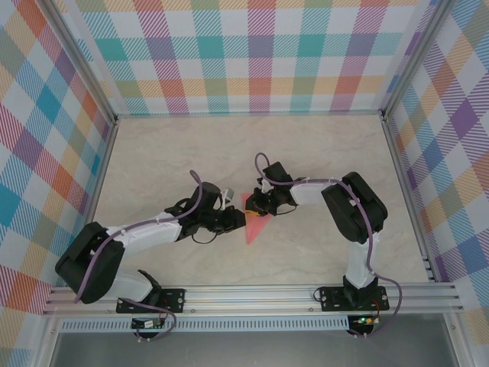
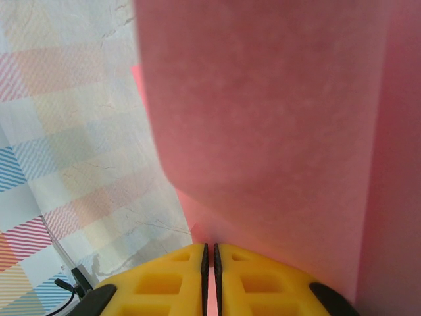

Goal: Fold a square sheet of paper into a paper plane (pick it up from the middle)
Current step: Fourth fold the wing at the center of the table.

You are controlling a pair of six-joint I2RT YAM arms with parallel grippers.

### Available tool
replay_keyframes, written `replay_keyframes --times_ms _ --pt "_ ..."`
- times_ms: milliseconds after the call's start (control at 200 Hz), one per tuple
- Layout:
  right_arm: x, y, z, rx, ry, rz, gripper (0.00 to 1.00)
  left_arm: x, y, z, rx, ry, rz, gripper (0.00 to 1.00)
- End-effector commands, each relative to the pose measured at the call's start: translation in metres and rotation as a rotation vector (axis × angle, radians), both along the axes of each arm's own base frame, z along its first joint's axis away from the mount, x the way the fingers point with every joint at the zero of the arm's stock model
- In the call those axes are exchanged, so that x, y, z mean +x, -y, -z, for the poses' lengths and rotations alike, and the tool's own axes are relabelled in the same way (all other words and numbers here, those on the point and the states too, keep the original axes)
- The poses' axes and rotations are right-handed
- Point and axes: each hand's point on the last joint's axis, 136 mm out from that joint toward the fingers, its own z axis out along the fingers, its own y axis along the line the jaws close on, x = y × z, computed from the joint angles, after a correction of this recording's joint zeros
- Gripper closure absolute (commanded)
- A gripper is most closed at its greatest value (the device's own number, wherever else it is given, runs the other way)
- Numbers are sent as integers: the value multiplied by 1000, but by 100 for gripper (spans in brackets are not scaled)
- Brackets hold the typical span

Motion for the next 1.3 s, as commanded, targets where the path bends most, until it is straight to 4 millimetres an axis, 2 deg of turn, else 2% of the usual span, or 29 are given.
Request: replay_keyframes --times_ms 0,275,530,630,860,1080,1295 --pt "-23 24 49 -153 -109 7 86 12 18 -4 -83 -16 -2 84" --pt "-23 24 48 -153 -107 6 86 14 28 19 -95 -57 17 84" --pt "-24 24 50 -158 -113 6 86 7 24 48 -45 -110 23 84" --pt "-24 25 50 -159 -113 7 86 -2 23 57 -31 -142 53 84" --pt "-25 26 51 -166 -116 7 86 -28 4 79 59 -196 102 83" --pt "-25 27 53 -172 -121 8 86 -43 6 85 56 -217 168 82" --pt "-27 28 54 -179 -128 9 86 -59 -3 91 107 -252 218 82"
